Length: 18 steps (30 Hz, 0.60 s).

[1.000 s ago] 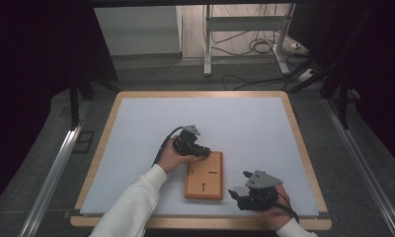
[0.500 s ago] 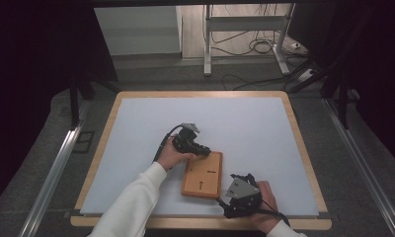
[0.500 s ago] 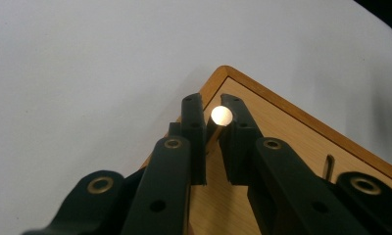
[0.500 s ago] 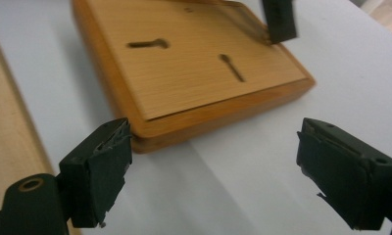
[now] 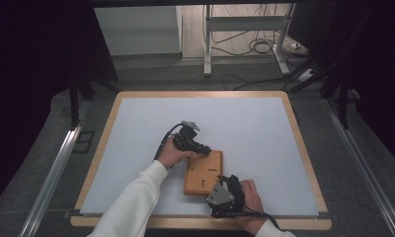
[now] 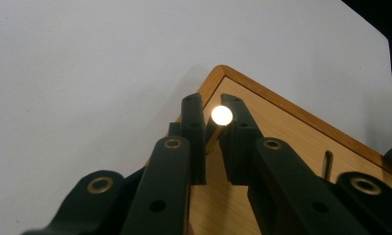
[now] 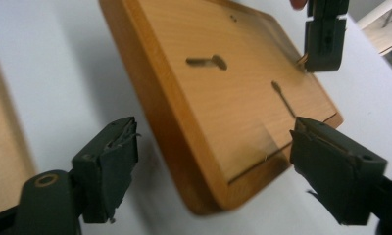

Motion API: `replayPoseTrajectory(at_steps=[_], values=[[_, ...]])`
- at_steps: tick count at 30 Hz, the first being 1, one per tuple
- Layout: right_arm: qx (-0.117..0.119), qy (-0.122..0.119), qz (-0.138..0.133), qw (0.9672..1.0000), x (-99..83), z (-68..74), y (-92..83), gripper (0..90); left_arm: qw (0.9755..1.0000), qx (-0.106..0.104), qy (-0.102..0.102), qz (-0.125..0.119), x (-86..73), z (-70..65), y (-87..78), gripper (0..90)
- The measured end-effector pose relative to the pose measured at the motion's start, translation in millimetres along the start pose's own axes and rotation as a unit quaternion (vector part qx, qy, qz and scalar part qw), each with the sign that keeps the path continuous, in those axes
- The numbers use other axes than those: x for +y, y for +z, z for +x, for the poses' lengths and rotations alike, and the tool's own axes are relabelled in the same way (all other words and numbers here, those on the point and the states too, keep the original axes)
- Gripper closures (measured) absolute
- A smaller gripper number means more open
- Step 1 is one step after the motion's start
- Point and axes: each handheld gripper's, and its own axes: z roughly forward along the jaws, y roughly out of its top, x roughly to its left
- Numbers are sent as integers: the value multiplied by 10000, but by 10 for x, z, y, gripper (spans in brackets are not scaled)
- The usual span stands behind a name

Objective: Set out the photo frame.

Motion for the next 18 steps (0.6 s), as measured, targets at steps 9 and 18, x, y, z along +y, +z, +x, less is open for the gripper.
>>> replayPoseTrajectory(at_steps=[9, 18], values=[[-147, -369, -76, 9992, 49, 38, 17, 337, 9999, 39, 9, -140, -29, 7, 3, 820], [-344, -265, -344, 9985, 104, -78, -69, 413, 9988, 391, 88, -269, -39, -22, -58, 678]])
